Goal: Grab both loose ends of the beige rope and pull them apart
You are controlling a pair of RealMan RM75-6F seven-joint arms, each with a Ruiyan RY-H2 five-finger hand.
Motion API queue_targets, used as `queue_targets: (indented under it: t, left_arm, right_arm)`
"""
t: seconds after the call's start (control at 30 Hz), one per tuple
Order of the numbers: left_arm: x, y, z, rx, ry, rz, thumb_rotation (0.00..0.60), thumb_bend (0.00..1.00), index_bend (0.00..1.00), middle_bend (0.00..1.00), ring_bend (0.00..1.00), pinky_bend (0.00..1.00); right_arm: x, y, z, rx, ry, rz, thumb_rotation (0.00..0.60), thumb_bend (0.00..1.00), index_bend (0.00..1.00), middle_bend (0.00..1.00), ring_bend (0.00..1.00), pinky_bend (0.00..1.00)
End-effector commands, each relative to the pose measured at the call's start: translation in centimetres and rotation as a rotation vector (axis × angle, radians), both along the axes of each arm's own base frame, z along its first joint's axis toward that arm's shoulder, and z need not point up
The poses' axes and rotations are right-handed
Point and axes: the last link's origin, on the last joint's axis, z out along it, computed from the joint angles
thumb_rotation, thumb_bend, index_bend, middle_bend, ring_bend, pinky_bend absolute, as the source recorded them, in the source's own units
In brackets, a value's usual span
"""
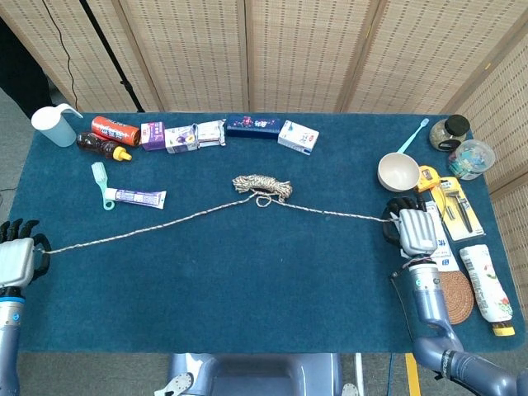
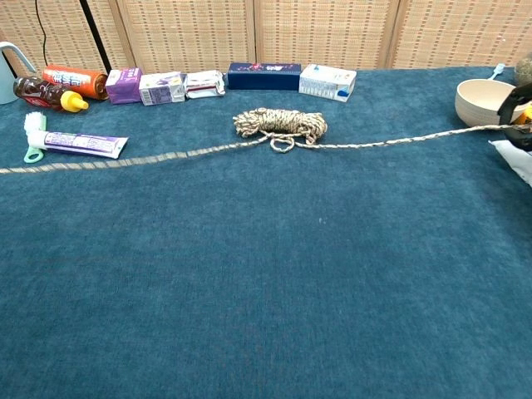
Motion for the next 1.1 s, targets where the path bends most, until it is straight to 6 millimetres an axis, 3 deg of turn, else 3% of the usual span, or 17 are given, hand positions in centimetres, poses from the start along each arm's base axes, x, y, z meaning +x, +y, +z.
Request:
queue_targets:
  t: [0.03,0.33,0.6,0.97,1.1]
  left_arm:
    - [-0.4,-0.2,0.4,0.009,0.004,0.013,0.600,0.49,0.63,0.19,0.07,0.00]
    - [-0.1,-0.3,1.1,0.028,-0.006,-0.004,0.600,0.49,0.63,0.19,0.07,0.00]
    - [3.0,-0.1,0.3,-0.011,-0.043,-0.108,0.600,0.49,0.63,0.19,0.07,0.00]
    - [9.0,0.8,-3.4,-0.138,-0.099,-0.288,0.600,0.49,0.63,0.19,0.07,0.00]
    - [10.2,1.0,-4.2,-0.158,-0.104,-0.317,0.600,0.48,0.60,0.19,0.07,0.00]
  right_arm:
    - [-0.2,0.0,0.3,-0.007,0.002,-0.003,0.600,0.52,0.61,0.33,0.24,0.05]
    - [-0.3,0.7,0.6,-0.006,0.002,0.004,0.600,0.52,0.61,0.33,0.24,0.05]
    - [1.9,1.6,0.1,0.039,-0.035,0.081,0.600,0.52,0.61,0.33,0.24,0.05]
    - [6.6,2.6,-2.9,0.143,-0.113,0.201,0.600,0.52,0.61,0.33,0.24,0.05]
    - [7.6,2.8,-3.7,0.174,-0.119,0.226,0.600,0.52,0.59,0.32,0.23,0.05]
